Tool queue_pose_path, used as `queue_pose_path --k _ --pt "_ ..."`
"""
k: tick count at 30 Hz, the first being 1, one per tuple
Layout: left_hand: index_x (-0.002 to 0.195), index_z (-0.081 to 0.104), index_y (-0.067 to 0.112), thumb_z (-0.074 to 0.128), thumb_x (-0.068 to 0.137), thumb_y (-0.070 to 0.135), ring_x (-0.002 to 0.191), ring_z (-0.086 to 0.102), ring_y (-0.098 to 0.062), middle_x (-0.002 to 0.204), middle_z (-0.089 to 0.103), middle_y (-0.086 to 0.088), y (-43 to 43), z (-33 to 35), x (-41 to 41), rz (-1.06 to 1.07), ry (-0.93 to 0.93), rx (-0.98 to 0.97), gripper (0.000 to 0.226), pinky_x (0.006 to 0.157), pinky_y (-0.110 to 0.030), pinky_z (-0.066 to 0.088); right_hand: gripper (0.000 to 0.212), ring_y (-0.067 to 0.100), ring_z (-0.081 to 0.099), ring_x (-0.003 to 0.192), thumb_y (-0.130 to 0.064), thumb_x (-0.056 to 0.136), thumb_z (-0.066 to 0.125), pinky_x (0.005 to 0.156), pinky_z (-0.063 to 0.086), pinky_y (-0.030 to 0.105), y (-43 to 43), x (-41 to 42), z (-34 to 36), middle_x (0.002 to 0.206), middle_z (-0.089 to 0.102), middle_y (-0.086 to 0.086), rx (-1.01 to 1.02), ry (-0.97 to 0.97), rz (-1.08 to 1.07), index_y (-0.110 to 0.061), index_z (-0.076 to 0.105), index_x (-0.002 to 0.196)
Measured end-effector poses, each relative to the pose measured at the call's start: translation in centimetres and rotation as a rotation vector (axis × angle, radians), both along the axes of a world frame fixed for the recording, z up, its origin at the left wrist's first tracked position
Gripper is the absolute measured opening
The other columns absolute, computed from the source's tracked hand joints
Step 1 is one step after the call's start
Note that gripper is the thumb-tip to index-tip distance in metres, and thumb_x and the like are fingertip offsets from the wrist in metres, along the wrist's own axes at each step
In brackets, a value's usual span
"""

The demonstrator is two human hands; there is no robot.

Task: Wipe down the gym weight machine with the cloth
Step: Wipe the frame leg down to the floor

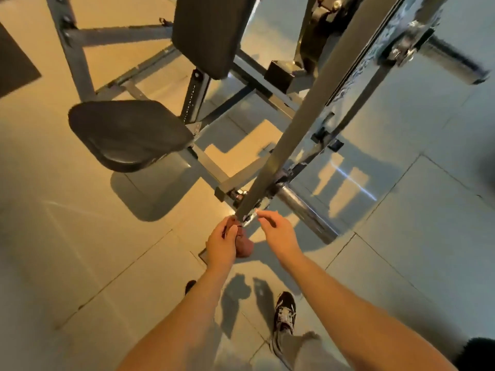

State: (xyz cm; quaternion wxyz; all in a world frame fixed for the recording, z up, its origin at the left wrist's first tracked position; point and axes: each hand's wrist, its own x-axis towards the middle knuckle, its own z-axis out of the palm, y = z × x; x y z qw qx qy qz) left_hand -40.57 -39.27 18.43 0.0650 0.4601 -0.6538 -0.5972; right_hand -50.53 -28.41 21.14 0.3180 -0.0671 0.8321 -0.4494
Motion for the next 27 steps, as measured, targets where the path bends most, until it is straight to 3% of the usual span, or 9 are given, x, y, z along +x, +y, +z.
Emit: queue_pose_path --k 2,7,10,14,16,19,22,24,27 --pt "0.123 0.066 0.020 0.052 0.104 0.011 0.098 0.063 -0.010 0.108 0.069 0.003 1.4 -0.8 0.0 0.058 0.005 0.037 0.025 0.074 -0.009 0.049 0.025 0.005 0.058 0.108 -0.020 0.104 0.053 0.090 0.041 0.013 0.4 -0.4 -1.0 0.118 0.068 -0.011 0.029 0.011 0.076 -0.021 0.073 0.120" --pt "0.134 0.060 0.028 0.051 0.105 0.012 0.099 0.064 -0.006 0.118 0.068 0.004 1.5 -3.9 -1.8 0.152 0.068 0.043 0.034 0.071 -0.008 0.050 0.025 0.003 0.055 0.103 -0.020 0.105 0.052 0.074 0.035 -0.001 -0.3 -1.3 -4.1 0.112 0.062 -0.015 0.040 0.006 0.139 -0.022 0.068 0.123" --pt "0.148 0.050 0.023 0.049 0.106 0.012 0.125 0.052 -0.005 0.141 0.054 0.009 0.7 -6.5 -4.5 0.073 0.083 -0.124 0.043 0.090 0.001 0.039 0.025 -0.002 0.057 0.092 -0.021 0.104 0.051 0.068 0.035 -0.005 -1.3 -2.0 -6.4 0.109 0.062 -0.012 0.044 0.012 0.143 -0.020 0.066 0.125" --pt "0.150 0.046 0.021 0.043 0.107 0.013 0.144 0.038 -0.009 0.154 0.044 0.009 0.7 -11.8 -6.2 -0.020 0.102 -0.316 0.044 0.115 -0.023 0.031 0.011 -0.002 0.054 0.073 -0.024 0.104 0.051 0.056 0.039 0.007 -2.2 -2.8 -9.8 0.089 0.062 -0.008 0.030 -0.023 0.013 -0.018 0.060 0.109" --pt "0.151 0.045 0.021 0.039 0.108 0.015 0.145 0.037 -0.010 0.156 0.043 0.006 1.0 -14.4 -5.3 0.005 0.058 -0.321 0.044 0.115 -0.022 0.031 0.013 0.003 0.055 0.073 -0.028 0.103 0.053 0.059 0.039 0.017 -2.5 -2.9 -11.5 0.083 0.060 -0.009 0.014 -0.029 -0.050 -0.018 0.056 0.111" --pt "0.152 0.043 0.019 0.037 0.109 0.016 0.147 0.032 -0.016 0.159 0.038 -0.001 1.8 -17.3 -3.3 0.025 -0.043 -0.247 0.043 0.108 -0.002 0.020 0.013 0.007 0.052 0.068 -0.029 0.102 0.053 0.064 0.041 0.025 -2.8 -2.6 -13.0 0.075 0.055 -0.005 -0.015 -0.023 -0.066 -0.017 0.055 0.109" --pt "0.149 0.048 0.021 0.043 0.107 0.016 0.139 0.040 -0.011 0.155 0.042 -0.002 1.9 -17.0 -3.0 0.096 -0.021 -0.138 0.042 0.106 -0.009 0.036 0.009 0.003 0.053 0.065 -0.026 0.102 0.052 0.058 0.040 0.018 -2.7 -2.2 -12.7 0.076 0.056 -0.007 -0.016 -0.024 -0.035 -0.018 0.055 0.105" --pt "0.147 0.051 0.022 0.046 0.106 0.014 0.131 0.042 -0.003 0.153 0.045 0.001 1.7 -15.0 -3.9 0.088 0.043 -0.161 0.041 0.090 0.001 0.038 0.010 -0.002 0.057 0.068 -0.027 0.103 0.051 0.057 0.040 0.012 -2.5 -2.0 -12.4 0.081 0.059 -0.011 -0.041 -0.031 -0.066 -0.021 0.056 0.110" --pt "0.144 0.054 0.024 0.051 0.105 0.016 0.133 0.043 -0.005 0.151 0.045 0.004 1.9 -12.6 -5.2 0.043 0.167 -0.257 0.040 0.098 -0.008 0.042 0.018 -0.001 0.060 0.081 -0.028 0.105 0.051 0.065 0.043 0.014 -2.6 -2.3 -12.0 0.089 0.061 -0.015 -0.069 -0.053 -0.158 -0.019 0.057 0.118"
